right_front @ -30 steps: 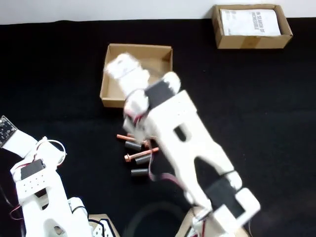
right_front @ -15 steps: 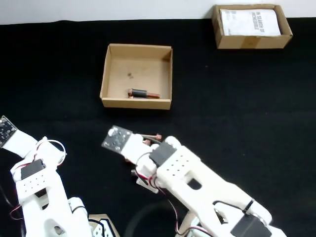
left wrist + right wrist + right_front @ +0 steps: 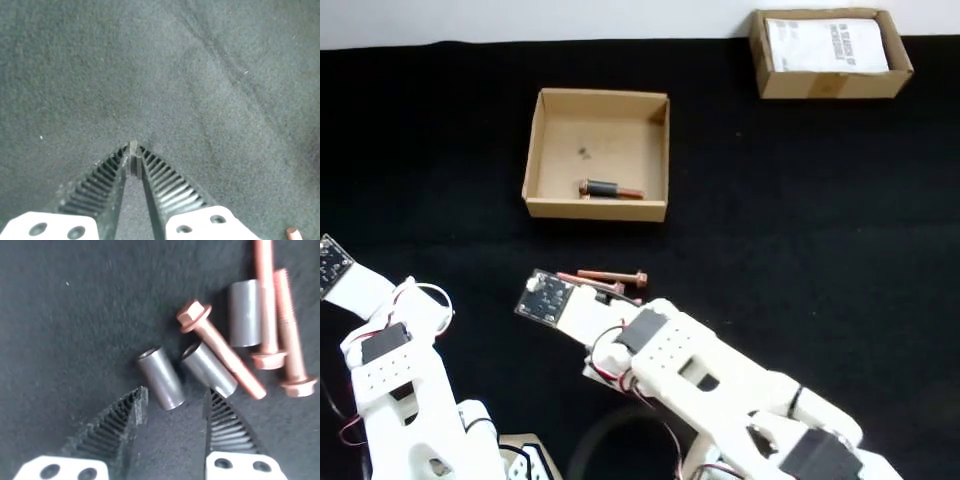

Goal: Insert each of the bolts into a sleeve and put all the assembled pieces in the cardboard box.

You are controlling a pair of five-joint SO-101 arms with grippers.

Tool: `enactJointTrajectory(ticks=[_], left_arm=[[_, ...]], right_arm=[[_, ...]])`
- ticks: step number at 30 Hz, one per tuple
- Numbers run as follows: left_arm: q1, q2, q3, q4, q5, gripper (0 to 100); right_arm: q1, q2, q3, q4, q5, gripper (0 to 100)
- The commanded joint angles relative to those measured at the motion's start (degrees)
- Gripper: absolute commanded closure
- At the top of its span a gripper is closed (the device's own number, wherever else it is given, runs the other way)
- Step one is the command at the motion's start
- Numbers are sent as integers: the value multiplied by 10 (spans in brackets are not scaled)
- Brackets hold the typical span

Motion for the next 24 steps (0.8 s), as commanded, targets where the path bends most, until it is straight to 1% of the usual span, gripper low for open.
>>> enactJointTrajectory(ticks=[1,6,14,16,18,20,24], left_arm=[[8,-7,-2,-10,-1,990],[8,-7,-2,-10,-1,990],[7,-7,-2,-10,-1,990],[7,-7,-2,-10,-1,990],[7,-7,-2,-10,-1,990],[7,-7,-2,-10,-1,990],[7,-7,-2,-10,-1,990]], right_arm=[[-2,28,-10,-28,6,832],[-2,72,-13,-59,6,832],[-1,128,-47,-59,6,839],[-1,145,-58,-59,6,895],[-1,161,-70,-59,4,992],[-1,175,-77,-59,4,978],[-1,180,-78,-59,3,991]])
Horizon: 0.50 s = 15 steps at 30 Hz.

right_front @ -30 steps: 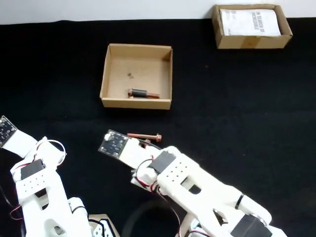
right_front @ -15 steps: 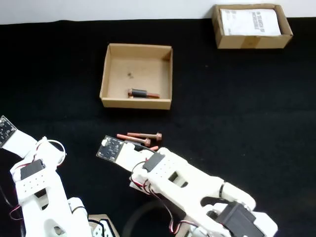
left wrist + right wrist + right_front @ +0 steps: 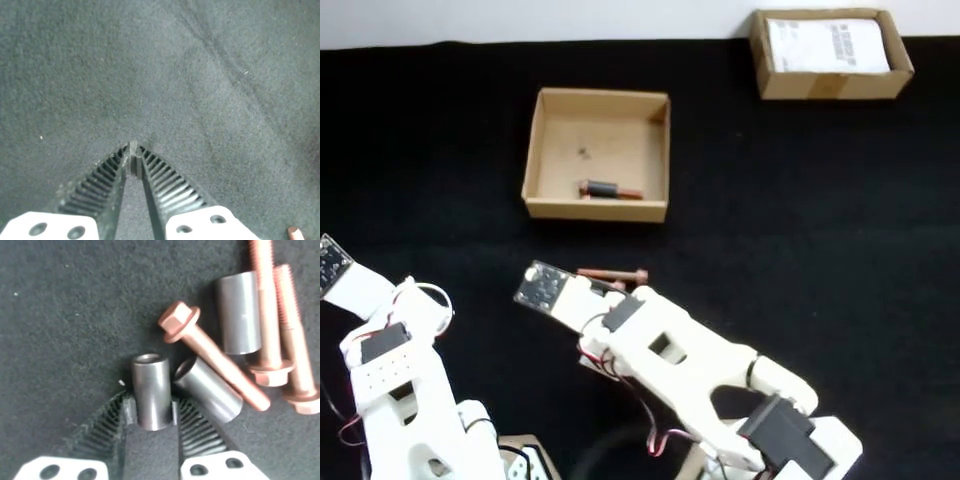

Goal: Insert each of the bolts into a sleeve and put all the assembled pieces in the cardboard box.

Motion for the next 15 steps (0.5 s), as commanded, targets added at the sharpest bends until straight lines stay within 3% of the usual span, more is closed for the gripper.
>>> enactJointTrajectory(ticks=[1,7,15], left_arm=[[7,-7,-2,-10,-1,990],[7,-7,-2,-10,-1,990],[13,-3,0,-7,3,992]], right_arm=[[-5,4,-10,-5,3,991],[40,-87,-27,6,2,991],[100,-290,-102,166,-71,991]])
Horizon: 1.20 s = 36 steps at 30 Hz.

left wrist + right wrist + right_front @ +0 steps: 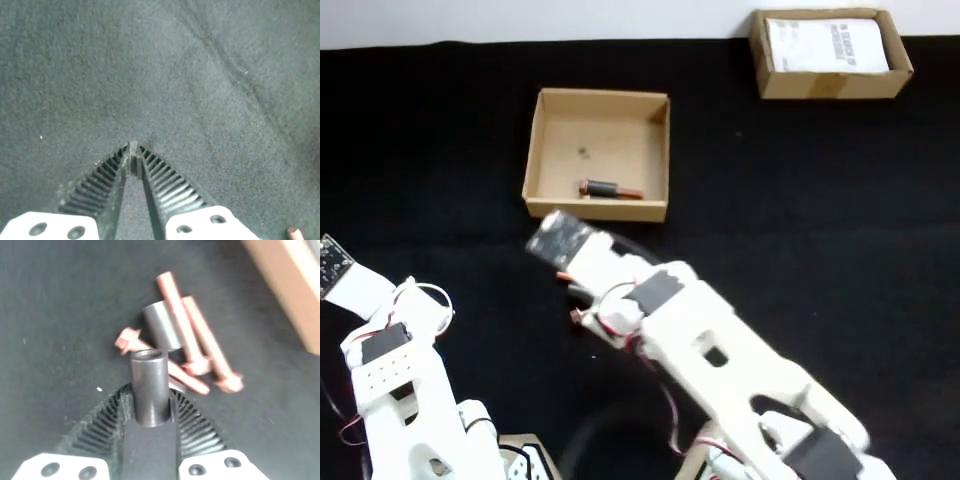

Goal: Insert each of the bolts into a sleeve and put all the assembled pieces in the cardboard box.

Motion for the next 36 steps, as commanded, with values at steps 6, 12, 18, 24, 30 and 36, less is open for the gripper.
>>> enactJointTrajectory(ticks=[6,12,18,24,30,36], left_arm=[[51,-3,10,12,1,991],[148,-3,-141,265,-62,990],[284,-2,-323,428,-80,990],[467,-1,-390,543,-76,990],[518,70,-391,515,-59,990],[517,327,-435,484,-57,991]], right_arm=[[53,-234,-36,123,-61,991],[124,-335,-36,218,-117,991],[226,-460,4,300,-149,991],[437,-635,177,262,-144,991],[530,-802,296,213,-96,991],[533,-796,297,213,-89,991]])
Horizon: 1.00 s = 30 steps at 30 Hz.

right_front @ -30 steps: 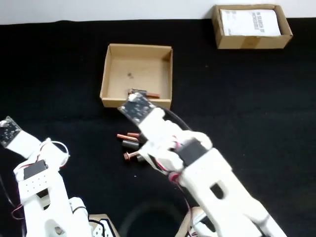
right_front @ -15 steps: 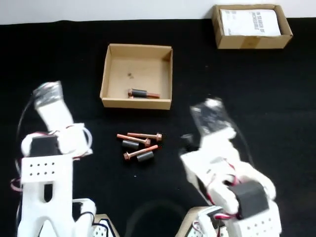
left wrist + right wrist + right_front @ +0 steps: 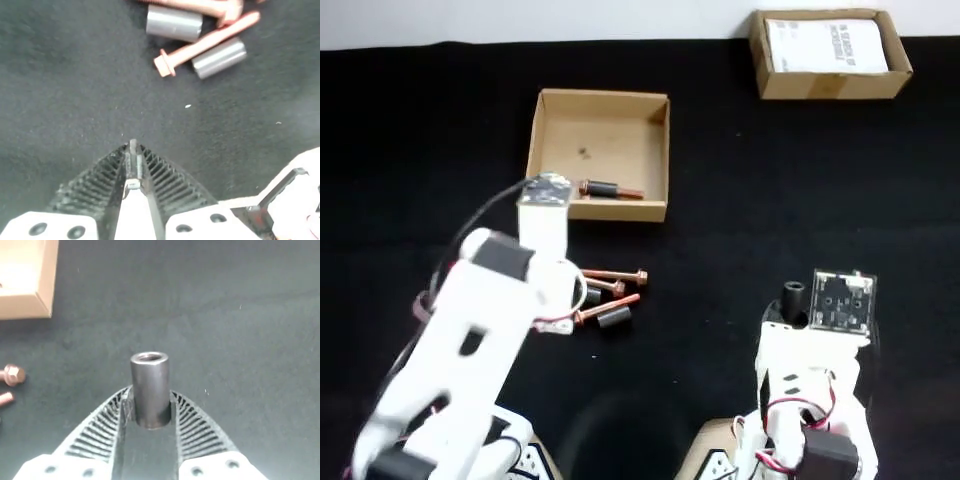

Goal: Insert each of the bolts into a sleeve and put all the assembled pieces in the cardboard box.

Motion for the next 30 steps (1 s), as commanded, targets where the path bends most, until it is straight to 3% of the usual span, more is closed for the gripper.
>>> enactJointTrajectory(ticks=[1,6,11,20,30], left_arm=[[8,159,-79,-12,6,991],[15,329,-252,66,72,992],[66,441,-375,142,78,992],[152,457,-378,142,120,992],[114,578,-385,120,139,992]], right_arm=[[7,-4,1,-13,7,991],[8,1,10,-42,7,991],[46,1,61,-111,8,991],[118,-3,119,-163,80,991],[123,-4,114,-164,80,991]])
